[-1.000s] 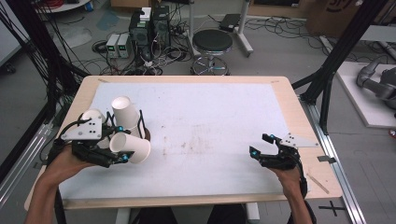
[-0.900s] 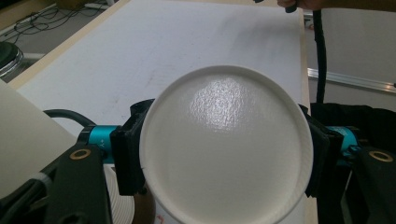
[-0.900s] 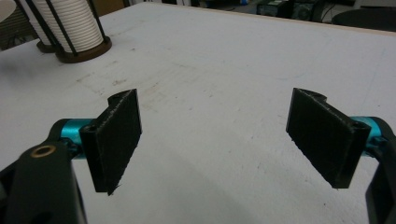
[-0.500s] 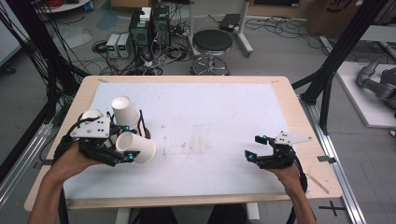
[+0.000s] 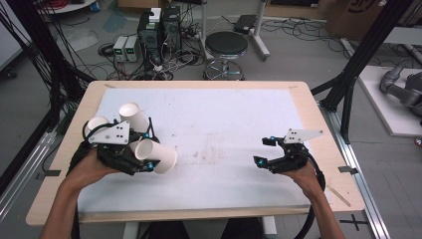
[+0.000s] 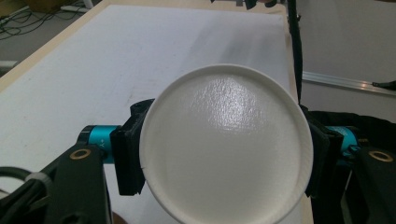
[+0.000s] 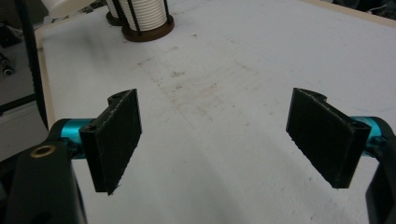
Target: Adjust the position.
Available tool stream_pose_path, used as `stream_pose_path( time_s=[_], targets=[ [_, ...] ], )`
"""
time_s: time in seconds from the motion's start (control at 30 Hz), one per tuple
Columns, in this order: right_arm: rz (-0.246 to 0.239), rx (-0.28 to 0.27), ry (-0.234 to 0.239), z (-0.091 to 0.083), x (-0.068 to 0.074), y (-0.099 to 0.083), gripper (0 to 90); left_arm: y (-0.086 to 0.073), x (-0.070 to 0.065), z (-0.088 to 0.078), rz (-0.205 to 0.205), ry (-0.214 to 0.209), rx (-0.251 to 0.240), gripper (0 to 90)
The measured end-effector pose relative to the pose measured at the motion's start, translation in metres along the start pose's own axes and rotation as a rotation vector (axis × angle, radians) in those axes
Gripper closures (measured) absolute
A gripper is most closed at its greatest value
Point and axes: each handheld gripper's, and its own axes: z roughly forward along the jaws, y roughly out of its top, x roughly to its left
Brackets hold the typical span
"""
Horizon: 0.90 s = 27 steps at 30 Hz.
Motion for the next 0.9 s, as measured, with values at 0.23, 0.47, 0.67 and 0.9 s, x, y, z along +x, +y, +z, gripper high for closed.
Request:
stream_pose_path(
  time_s=[0.23,0.47,0.67,0.9],
  targets=[
    [-0.051,0.017,0.042,0.007,0.003,0.021,18.5,0.011,0.001,0.013,0.008,-0.018,-0.009,31.4],
    [-0.083,0.022,0.076,0.014,0.004,0.033,18.5,0.019,0.002,0.029,0.012,-0.043,-0.031,31.4],
    [-0.104,0.011,0.138,0.022,0.007,0.044,18.5,0.023,0.004,0.042,0.0,-0.061,-0.047,31.4],
    [-0.123,0.023,0.207,0.035,0.007,0.052,18.5,0.027,0.005,0.051,-0.006,-0.072,-0.078,31.4]
  ],
)
